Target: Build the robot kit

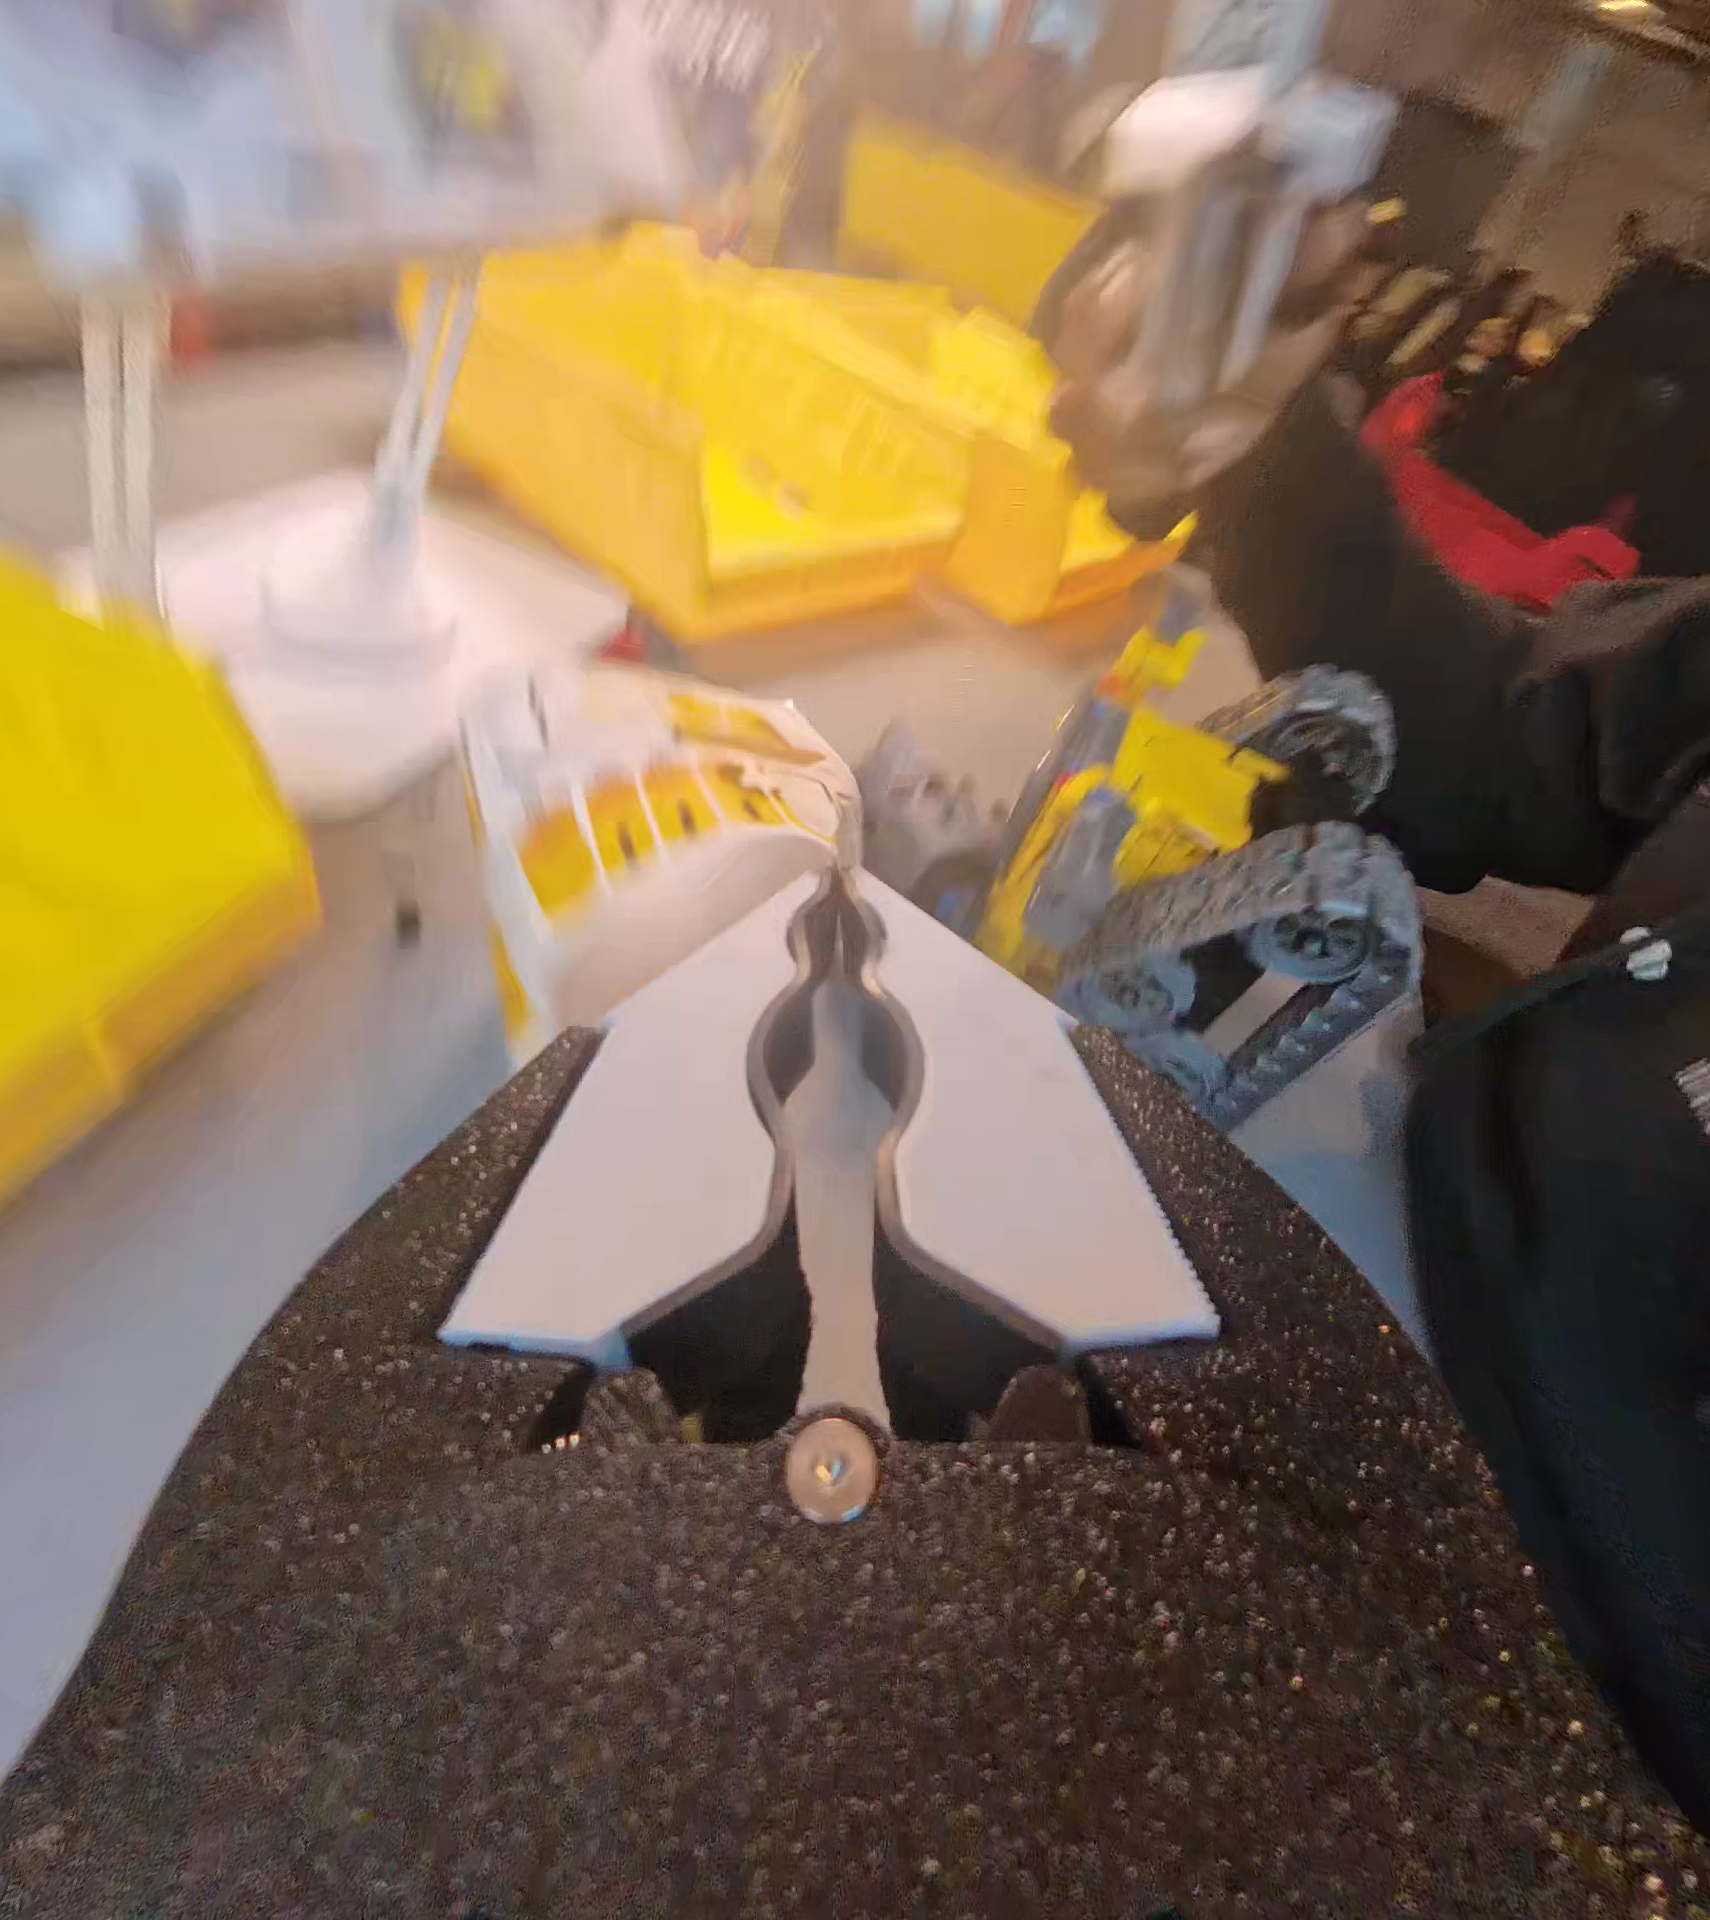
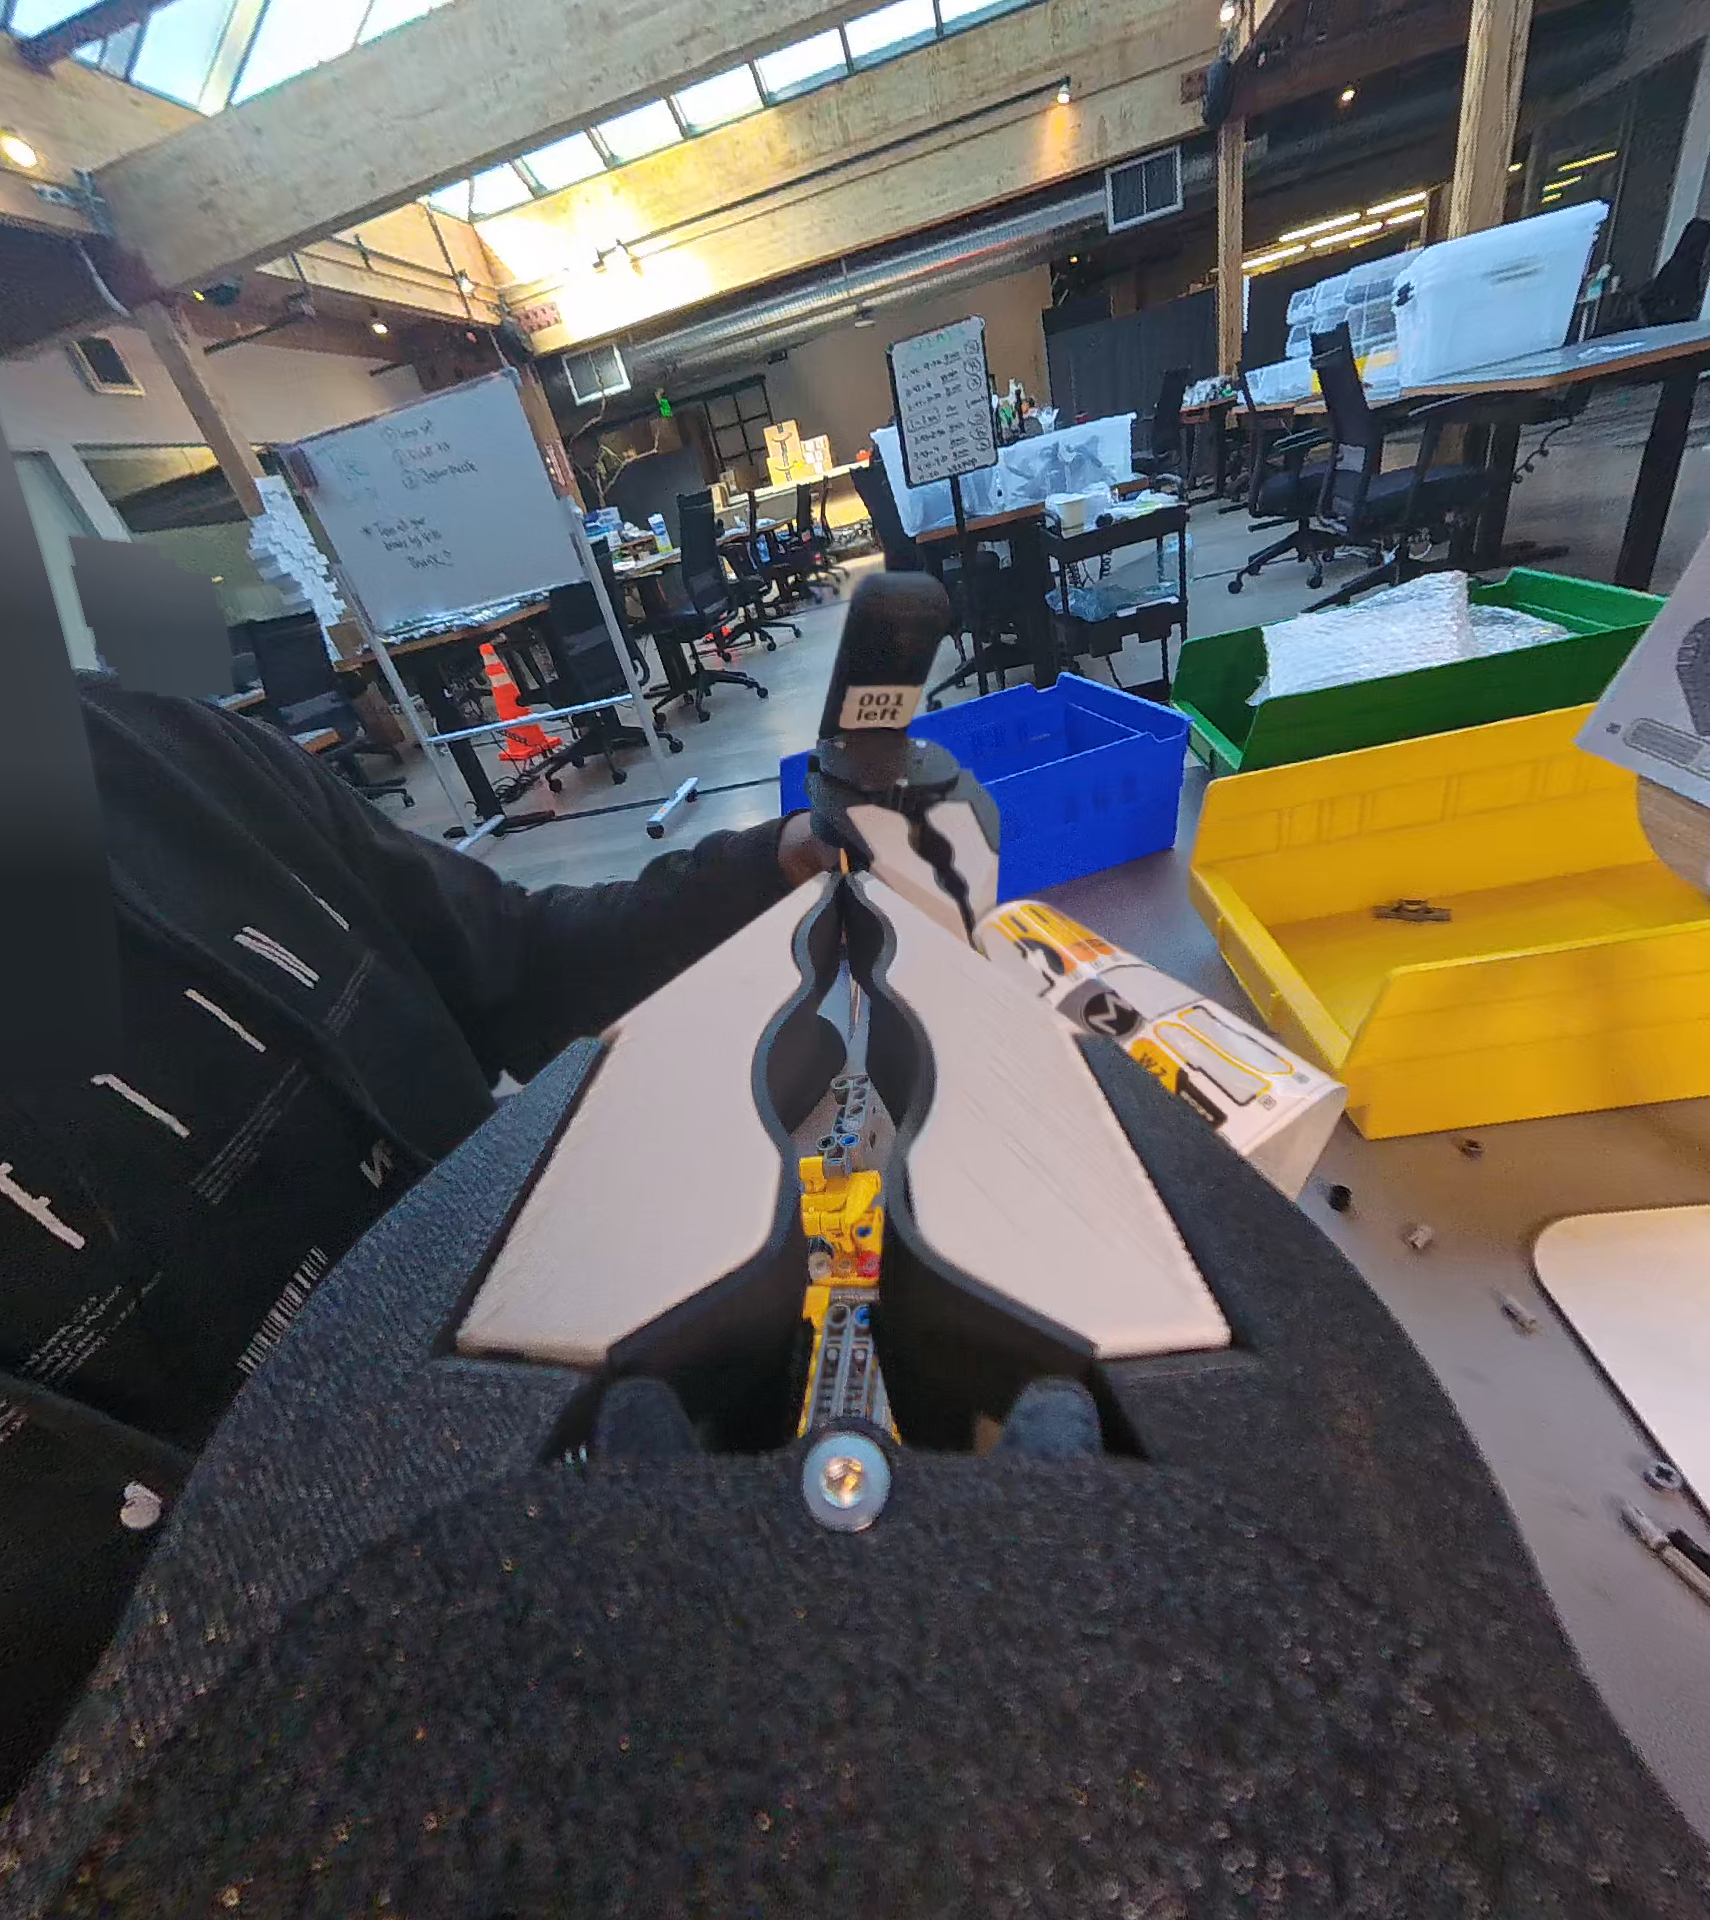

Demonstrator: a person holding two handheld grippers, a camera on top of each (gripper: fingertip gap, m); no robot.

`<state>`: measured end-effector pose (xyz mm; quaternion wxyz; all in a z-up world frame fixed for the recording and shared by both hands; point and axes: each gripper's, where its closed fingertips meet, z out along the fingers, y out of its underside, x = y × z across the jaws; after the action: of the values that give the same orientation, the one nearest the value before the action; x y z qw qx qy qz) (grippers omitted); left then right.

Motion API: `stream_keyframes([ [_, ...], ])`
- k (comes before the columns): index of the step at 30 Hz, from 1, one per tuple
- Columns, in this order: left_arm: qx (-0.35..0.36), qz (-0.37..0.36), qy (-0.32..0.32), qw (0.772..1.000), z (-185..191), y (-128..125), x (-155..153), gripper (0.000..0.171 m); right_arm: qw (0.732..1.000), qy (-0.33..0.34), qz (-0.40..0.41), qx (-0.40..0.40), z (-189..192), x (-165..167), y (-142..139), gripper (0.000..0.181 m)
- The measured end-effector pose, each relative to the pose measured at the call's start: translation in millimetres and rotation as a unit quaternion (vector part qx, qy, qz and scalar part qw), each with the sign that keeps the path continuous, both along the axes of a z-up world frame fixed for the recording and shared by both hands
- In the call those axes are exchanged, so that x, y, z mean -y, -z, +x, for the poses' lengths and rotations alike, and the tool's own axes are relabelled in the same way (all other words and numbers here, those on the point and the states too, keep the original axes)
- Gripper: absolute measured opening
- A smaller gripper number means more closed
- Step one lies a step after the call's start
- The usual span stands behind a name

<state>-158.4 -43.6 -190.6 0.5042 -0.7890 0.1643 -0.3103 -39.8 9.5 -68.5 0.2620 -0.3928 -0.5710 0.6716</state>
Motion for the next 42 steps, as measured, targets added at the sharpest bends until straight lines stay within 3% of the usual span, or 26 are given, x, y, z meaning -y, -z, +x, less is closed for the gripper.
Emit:
stream_keyframes([
  [1,0.022,-0.059,-0.027,0.998,-4.6,21.2,8.7,0.0,1.0,0.004,0.006,0.001,1.2,-2.3,-0.1,0.0],
  [3,0.068,-0.133,-0.023,0.989,4.6,45.7,39.4,0.0,1.0,0.006,0.006,0.002,2.8,-6.2,-0.1,0.0],
  [6,0.041,-0.224,-0.039,0.973,6.2,76.4,76.8,0.0,1.0,0.007,0.001,0.011,2.3,-10.6,4.4,0.0],
  [9,0.003,-0.276,-0.111,0.955,-17.5,93.1,88.0,0.001,1.0,0.007,-0.003,0.019,0.4,-12.2,8.5,0.0],
  [11,-0.01,-0.285,-0.142,0.948,-24.7,90.2,91.4,0.023,1.0,0.009,0.0,0.022,0.4,-12.1,10.0,0.0],
  [14,-0.14,-0.249,-0.214,0.934,-46.0,78.0,91.5,0.047,0.999,0.02,0.016,0.025,2.2,-14.3,10.0,0.0],
  [16,-0.223,-0.192,-0.247,0.923,-51.7,59.0,78.7,0.053,0.999,0.024,0.017,0.02,3.6,-16.0,6.7,0.0],
  [18,-0.246,-0.139,-0.227,0.932,-33.1,46.7,55.2,0.052,1.0,0.024,0.01,0.016,3.4,-17.1,4.4,0.0],
  [20,-0.246,-0.133,-0.192,0.941,-15.9,56.7,30.3,0.053,1.0,0.025,0.005,0.015,3.1,-17.0,4.0,0.0],
  [23,-0.278,-0.167,-0.177,0.929,-22.1,92.3,3.0,0.054,0.999,0.029,0.016,0.013,6.2,-16.2,2.0,0.0],
  [26,-0.3,-0.215,-0.156,0.916,-33.3,120.3,2.5,0.055,0.998,0.046,0.03,0.005,12.2,-21.7,-3.5,0.0],
  [31,-0.298,-0.254,-0.194,0.9,-82.5,120.0,19.9,0.049,0.998,0.061,0.019,-0.006,18.7,-36.2,-10.1,0.0],
  [33,-0.328,-0.258,-0.223,0.881,-106.6,113.2,26.0,0.049,0.998,0.062,0.016,-0.002,17.1,-38.5,-7.1,0.0],
  [34,-0.33,-0.241,-0.231,0.883,-108.4,103.3,23.1,0.05,0.998,0.062,0.015,0.0,15.8,-38.2,-5.0,0.0],
  [36,-0.293,-0.165,-0.236,0.912,-90.9,67.1,4.5,0.047,0.998,0.061,0.021,0.003,12.2,-36.2,-0.8,0.0],
  [39,-0.152,-0.047,-0.181,0.971,-26.9,0.7,-25.2,0.047,0.996,0.072,0.056,0.005,2.5,-31.8,8.7,0.0],
  [42,-0.05,0.041,-0.108,0.992,34.2,-50.3,-39.9,0.045,0.986,0.106,0.132,-0.007,-8.8,-27.2,16.6,0.0],
])
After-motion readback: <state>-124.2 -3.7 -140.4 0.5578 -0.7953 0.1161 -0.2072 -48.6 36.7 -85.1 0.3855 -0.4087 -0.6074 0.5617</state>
